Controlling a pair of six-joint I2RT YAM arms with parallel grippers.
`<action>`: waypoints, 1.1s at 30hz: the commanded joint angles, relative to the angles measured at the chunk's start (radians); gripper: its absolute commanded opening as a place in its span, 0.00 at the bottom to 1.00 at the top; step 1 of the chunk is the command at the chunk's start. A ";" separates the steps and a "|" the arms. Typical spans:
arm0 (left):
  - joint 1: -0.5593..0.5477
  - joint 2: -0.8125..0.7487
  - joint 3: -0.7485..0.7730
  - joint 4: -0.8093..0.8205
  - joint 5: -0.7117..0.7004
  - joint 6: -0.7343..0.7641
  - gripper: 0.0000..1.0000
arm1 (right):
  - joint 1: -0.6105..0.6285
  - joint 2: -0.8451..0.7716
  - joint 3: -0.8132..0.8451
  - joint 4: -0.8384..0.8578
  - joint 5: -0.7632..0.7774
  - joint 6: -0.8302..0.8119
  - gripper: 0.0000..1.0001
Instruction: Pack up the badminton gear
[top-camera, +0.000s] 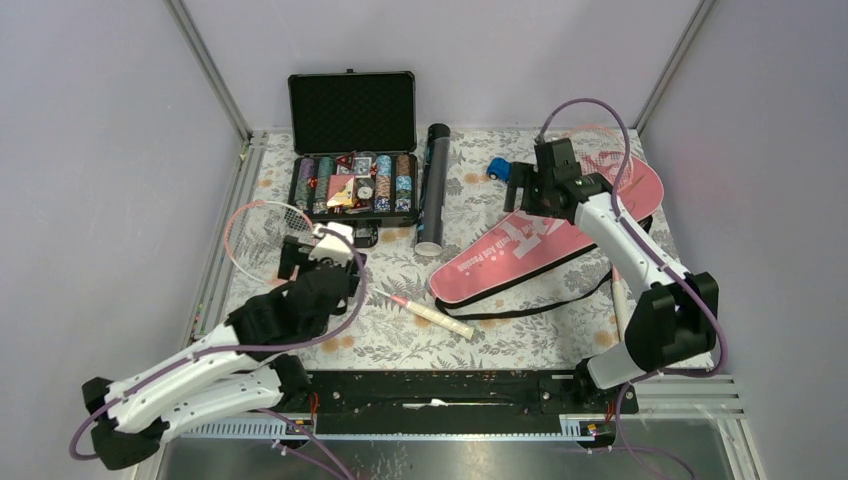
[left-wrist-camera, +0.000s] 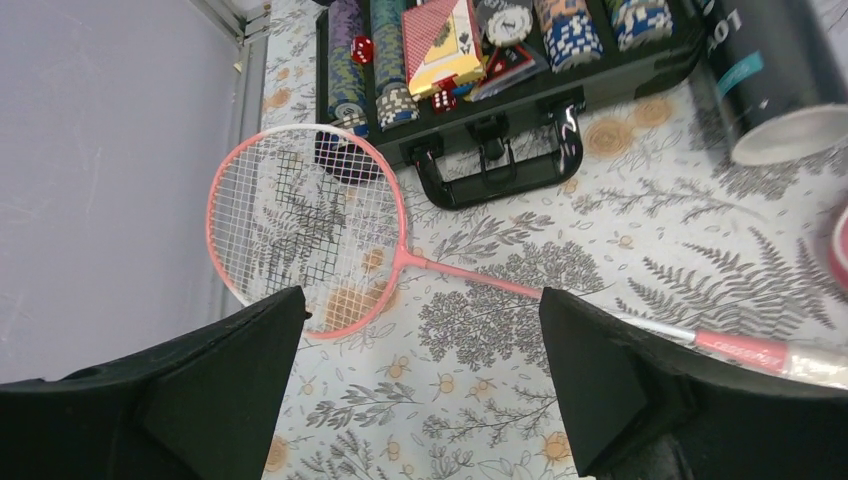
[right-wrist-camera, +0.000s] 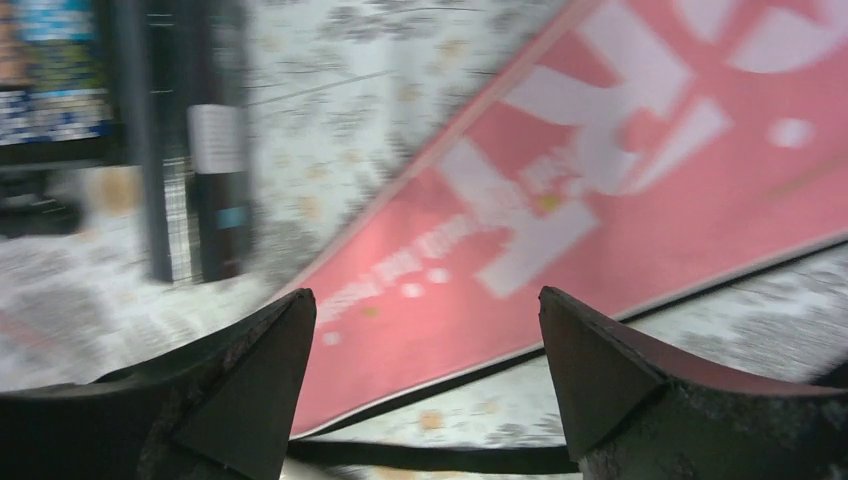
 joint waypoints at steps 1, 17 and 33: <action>-0.002 -0.102 -0.005 0.004 0.019 -0.053 0.99 | -0.038 -0.089 -0.088 0.054 0.361 -0.163 0.89; -0.002 -0.134 0.008 0.001 0.064 -0.042 0.98 | -0.354 0.052 -0.128 0.153 0.431 -0.289 0.86; -0.002 -0.113 0.016 0.028 0.152 -0.013 0.98 | -0.500 0.336 0.008 0.082 0.312 -0.448 0.73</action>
